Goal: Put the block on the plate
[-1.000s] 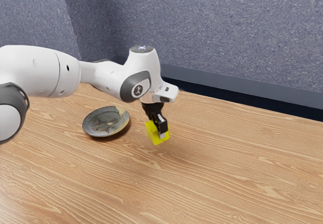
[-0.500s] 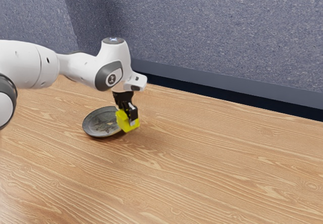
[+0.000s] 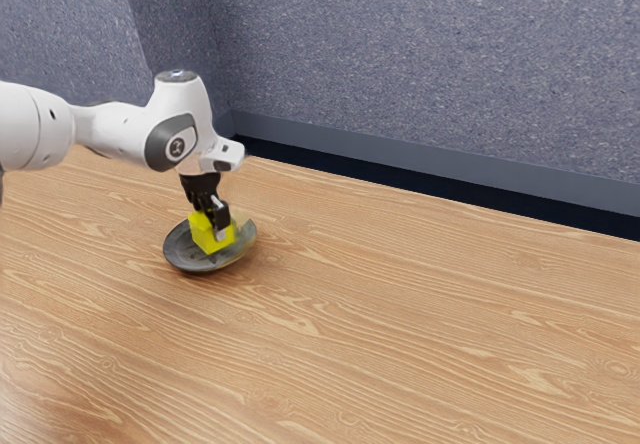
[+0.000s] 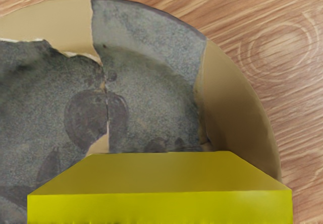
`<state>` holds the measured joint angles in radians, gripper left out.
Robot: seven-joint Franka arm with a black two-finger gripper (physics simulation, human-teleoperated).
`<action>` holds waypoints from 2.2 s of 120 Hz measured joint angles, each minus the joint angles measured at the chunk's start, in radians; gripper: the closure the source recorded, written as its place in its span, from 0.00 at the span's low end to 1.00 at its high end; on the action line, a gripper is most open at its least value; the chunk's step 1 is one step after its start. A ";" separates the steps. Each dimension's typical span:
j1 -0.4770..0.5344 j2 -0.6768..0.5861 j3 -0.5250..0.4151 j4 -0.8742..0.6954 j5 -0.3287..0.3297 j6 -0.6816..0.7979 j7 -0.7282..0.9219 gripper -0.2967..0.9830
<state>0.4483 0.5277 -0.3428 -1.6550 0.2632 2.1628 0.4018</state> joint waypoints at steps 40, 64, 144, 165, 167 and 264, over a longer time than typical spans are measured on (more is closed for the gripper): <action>0.043 0.094 -0.028 0.091 0.056 -0.020 0.023 0.46; 0.049 0.109 -0.027 0.100 0.061 -0.024 0.040 0.40; 0.027 -0.004 -0.035 0.087 0.049 -0.107 0.062 0.24; 0.012 -0.081 -0.048 0.080 0.039 -0.174 0.044 0.23; 0.011 -0.090 -0.049 0.078 0.037 -0.180 0.042 0.23; -0.097 -0.409 0.024 0.079 -0.110 -0.410 -0.046 0.23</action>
<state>0.3516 0.1185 -0.3186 -1.5756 0.1528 1.7532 0.3558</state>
